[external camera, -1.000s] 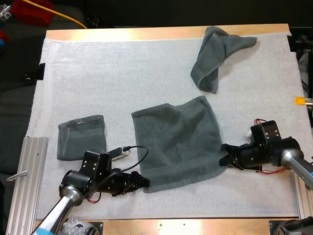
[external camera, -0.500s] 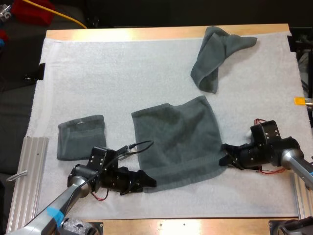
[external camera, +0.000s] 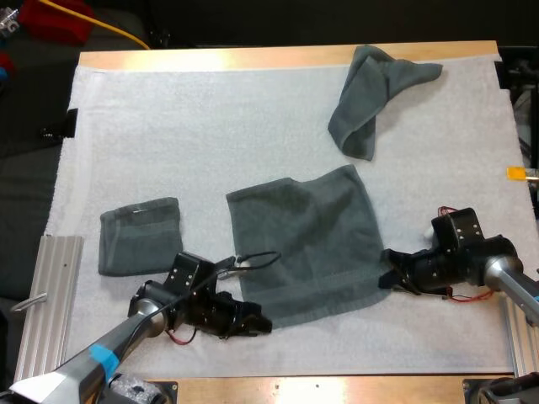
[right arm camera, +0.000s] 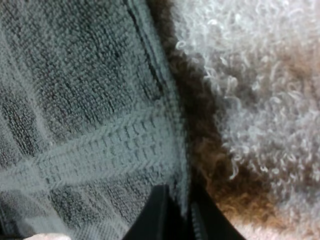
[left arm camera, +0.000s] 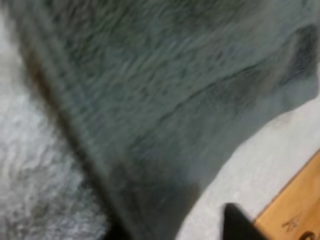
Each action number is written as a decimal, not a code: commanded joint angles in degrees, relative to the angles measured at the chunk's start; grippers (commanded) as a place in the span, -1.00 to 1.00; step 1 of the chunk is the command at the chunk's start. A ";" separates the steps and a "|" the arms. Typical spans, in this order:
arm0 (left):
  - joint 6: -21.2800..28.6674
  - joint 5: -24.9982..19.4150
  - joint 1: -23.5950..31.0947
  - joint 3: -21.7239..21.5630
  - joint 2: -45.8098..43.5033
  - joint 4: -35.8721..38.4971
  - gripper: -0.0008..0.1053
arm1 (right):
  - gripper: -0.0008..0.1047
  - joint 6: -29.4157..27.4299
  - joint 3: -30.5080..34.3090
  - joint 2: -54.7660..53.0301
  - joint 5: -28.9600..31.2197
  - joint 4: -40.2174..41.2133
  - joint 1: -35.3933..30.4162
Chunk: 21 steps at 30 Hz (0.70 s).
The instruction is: Pick towel from pile, fold and stack
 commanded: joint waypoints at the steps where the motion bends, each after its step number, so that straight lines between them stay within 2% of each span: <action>1: -0.44 -1.40 -0.28 0.19 0.14 0.15 -0.68 | -0.98 -0.12 0.02 0.31 -0.70 0.29 0.02; 2: -0.44 -1.66 -0.28 0.19 0.14 0.06 -0.86 | -0.98 -0.12 0.02 0.19 -0.85 0.29 0.02; 4: -0.44 -1.71 -0.28 0.19 0.02 0.22 -0.98 | -0.98 -0.12 0.02 -0.46 -1.00 0.58 0.02; 8: 0.37 2.03 -0.28 0.19 -2.36 1.42 -0.98 | -0.98 -0.12 -0.23 -4.22 -0.89 4.75 0.02; 13: 0.59 4.26 -0.60 -0.29 -7.99 3.85 -0.98 | -0.98 -0.12 -0.22 -9.33 -0.79 8.77 1.47; 16: 1.96 3.92 -3.17 -1.49 -11.81 8.02 -0.98 | -0.98 1.24 -0.22 -12.61 -0.75 10.18 3.34; 21: 2.66 0.47 -8.15 -3.93 -16.54 14.00 -0.98 | -0.98 3.65 -0.22 -18.19 -0.75 13.06 6.63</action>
